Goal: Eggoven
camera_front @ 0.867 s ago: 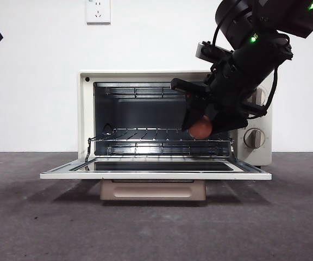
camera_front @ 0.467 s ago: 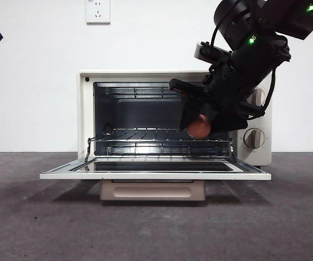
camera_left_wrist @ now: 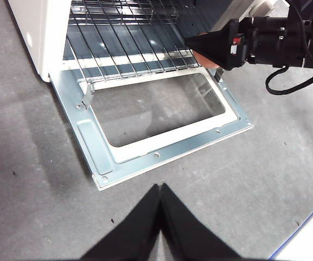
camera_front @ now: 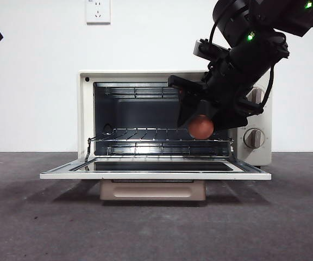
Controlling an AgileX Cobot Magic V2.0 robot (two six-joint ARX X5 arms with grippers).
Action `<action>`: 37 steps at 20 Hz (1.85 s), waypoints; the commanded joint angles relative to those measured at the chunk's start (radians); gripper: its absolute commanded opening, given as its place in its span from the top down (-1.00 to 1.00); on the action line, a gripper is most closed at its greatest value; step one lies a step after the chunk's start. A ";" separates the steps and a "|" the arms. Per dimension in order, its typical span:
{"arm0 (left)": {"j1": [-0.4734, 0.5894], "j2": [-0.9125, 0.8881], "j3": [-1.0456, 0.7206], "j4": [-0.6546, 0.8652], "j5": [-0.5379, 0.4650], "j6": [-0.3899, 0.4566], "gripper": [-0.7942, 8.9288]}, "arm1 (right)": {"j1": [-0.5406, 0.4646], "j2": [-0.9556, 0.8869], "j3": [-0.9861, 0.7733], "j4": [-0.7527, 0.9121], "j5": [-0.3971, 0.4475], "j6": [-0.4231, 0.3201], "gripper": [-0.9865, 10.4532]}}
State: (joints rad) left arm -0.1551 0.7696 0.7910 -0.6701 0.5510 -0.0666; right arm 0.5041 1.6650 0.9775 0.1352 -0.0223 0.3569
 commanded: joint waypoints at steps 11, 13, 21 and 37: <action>0.000 0.062 0.004 0.073 0.005 0.000 0.82 | 0.025 -0.266 0.021 -0.200 0.018 -0.002 0.31; 0.000 0.119 0.004 0.121 0.005 -0.002 0.82 | 0.038 -0.361 0.021 -0.292 -0.006 -0.010 0.31; 0.001 0.518 0.004 0.362 0.005 -0.033 0.82 | 0.085 -0.739 0.021 -0.642 -0.010 -0.077 0.31; -0.003 0.935 0.004 0.642 0.005 -0.110 0.82 | 0.085 -1.022 0.021 -0.789 0.031 -0.078 0.31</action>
State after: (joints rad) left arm -0.1539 1.6871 0.7906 -0.0364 0.5529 -0.1722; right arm 0.5816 0.6392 0.9802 -0.6559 0.0048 0.2852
